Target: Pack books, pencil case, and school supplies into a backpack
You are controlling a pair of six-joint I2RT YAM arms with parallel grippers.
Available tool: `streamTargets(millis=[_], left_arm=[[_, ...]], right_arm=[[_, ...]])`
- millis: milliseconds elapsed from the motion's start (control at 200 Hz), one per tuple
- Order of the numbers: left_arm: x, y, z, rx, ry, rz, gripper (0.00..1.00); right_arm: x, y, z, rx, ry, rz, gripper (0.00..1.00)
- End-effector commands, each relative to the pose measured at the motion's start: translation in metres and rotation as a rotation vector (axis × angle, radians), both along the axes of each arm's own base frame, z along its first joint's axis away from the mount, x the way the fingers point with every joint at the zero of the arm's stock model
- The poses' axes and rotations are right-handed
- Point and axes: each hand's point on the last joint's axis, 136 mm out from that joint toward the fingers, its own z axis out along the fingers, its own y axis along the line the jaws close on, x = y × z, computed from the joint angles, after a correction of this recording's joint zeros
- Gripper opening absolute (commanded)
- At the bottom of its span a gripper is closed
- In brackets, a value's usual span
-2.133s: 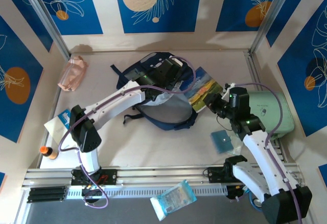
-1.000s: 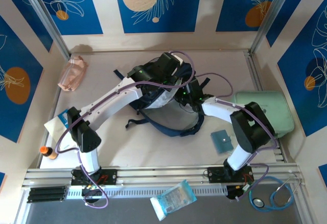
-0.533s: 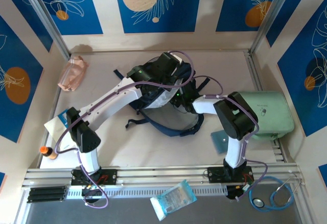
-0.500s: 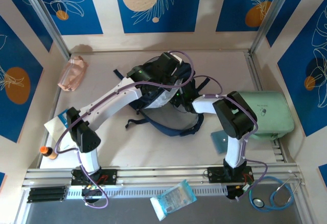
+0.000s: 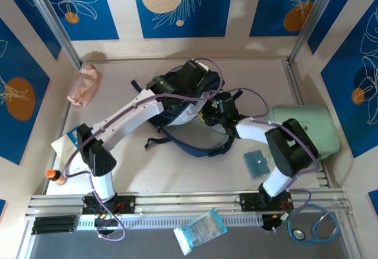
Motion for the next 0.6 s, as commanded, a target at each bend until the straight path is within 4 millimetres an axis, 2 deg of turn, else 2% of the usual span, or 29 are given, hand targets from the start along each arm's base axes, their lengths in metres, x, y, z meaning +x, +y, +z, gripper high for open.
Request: streamTargets(millis=[0, 75, 190, 245, 375, 425, 485, 545, 595], left_arm=[[0.015, 0.007, 0.031, -0.09, -0.089, 0.057, 0.0], [0.018, 0.007, 0.022, -0.088, -0.072, 0.063, 0.0], [0.023, 0.005, 0.003, -0.068, -0.047, 0.063, 0.0], [0.025, 0.003, -0.014, -0.06, -0.025, 0.052, 0.0], [0.03, -0.004, -0.061, -0.077, 0.069, 0.042, 0.0], [0.031, -0.008, -0.076, -0.083, 0.102, 0.046, 0.0], [0.033, -0.012, -0.089, -0.088, 0.132, 0.049, 0.0], [0.032, -0.019, -0.098, -0.107, 0.168, 0.05, 0.0], [0.029, -0.024, -0.105, -0.13, 0.201, 0.042, 0.15]], right_arm=[[-0.018, -0.014, -0.003, -0.011, 0.018, 0.018, 0.72], [-0.027, -0.028, -0.008, -0.023, 0.037, -0.014, 0.71], [-0.04, -0.054, -0.005, -0.096, 0.025, -0.069, 0.71], [-0.043, -0.068, 0.004, -0.147, -0.001, -0.088, 0.71], [-0.043, -0.12, 0.032, -0.271, -0.064, -0.188, 0.72], [-0.045, -0.134, 0.04, -0.296, -0.075, -0.214, 0.72], [-0.047, -0.151, 0.048, -0.329, -0.074, -0.246, 0.72], [-0.05, -0.161, 0.054, -0.355, -0.073, -0.253, 0.72], [-0.051, -0.165, 0.058, -0.375, -0.067, -0.256, 0.72]])
